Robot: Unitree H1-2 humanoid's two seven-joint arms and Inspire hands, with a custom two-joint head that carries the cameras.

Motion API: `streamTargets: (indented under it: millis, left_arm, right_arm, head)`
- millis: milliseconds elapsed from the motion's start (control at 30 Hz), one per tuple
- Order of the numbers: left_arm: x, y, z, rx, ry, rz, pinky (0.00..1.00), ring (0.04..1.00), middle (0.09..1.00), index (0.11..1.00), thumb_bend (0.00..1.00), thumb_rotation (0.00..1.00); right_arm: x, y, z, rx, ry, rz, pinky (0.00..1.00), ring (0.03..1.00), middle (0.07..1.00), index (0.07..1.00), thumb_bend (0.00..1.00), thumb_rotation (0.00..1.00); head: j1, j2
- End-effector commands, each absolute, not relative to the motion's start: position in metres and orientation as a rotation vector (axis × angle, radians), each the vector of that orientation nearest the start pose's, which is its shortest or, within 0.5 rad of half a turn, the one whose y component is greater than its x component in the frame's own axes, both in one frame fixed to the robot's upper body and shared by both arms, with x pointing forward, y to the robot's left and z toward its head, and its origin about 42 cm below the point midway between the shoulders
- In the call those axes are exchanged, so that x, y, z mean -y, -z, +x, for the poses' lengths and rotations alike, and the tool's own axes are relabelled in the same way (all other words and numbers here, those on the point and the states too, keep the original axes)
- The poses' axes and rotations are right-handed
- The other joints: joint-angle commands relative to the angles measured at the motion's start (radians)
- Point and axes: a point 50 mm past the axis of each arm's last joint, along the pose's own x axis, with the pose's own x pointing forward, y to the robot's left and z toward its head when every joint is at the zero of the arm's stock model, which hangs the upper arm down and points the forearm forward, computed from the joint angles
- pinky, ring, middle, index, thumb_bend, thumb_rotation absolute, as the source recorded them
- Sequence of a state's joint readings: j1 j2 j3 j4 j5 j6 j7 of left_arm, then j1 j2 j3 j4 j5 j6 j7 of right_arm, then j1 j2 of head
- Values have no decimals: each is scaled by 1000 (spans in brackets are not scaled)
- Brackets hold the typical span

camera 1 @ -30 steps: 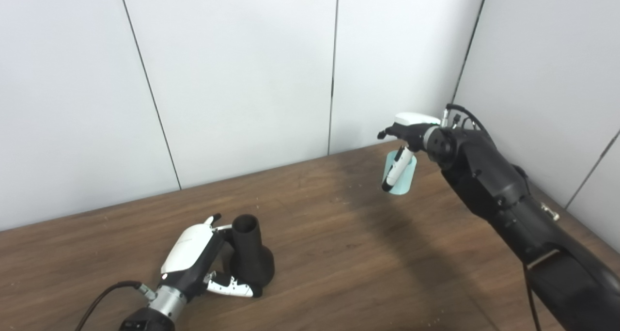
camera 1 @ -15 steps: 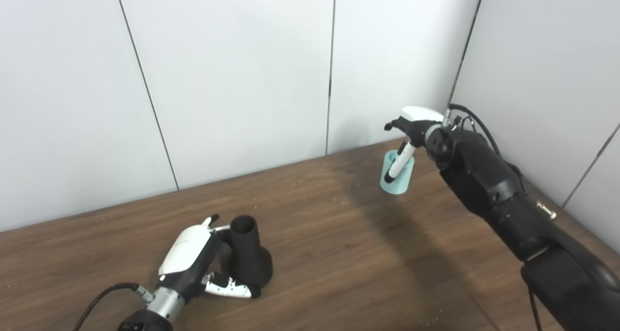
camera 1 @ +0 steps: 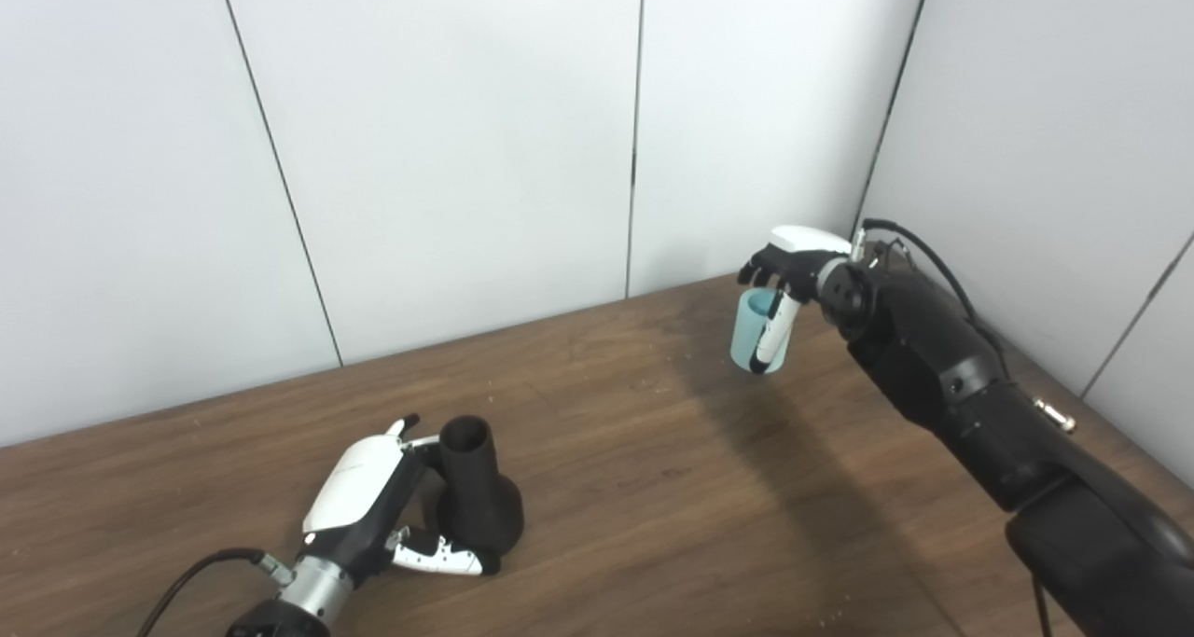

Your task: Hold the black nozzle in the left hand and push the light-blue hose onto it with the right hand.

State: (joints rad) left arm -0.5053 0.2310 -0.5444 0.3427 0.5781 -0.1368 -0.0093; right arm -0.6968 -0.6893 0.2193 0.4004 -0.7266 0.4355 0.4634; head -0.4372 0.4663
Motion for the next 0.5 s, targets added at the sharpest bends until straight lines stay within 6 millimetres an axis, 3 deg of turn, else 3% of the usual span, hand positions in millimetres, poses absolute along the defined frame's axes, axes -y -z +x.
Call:
streamTargets:
  millis: [0,467]
  left_arm:
    - [-154,-77,371,103,725,1114,1000,605,494,482,525,0]
    - [-154,-80,370,91,730,1116,1000,603,486,487,525,0]
  right_arm:
    - [414,-308,473,-360,86,-1340,606,719,790,793,833,29]
    - [412,-295,471,-384,85,-1297,646,742,763,760,788,8]
  head:
    - [-2,2]
    - [9,20]
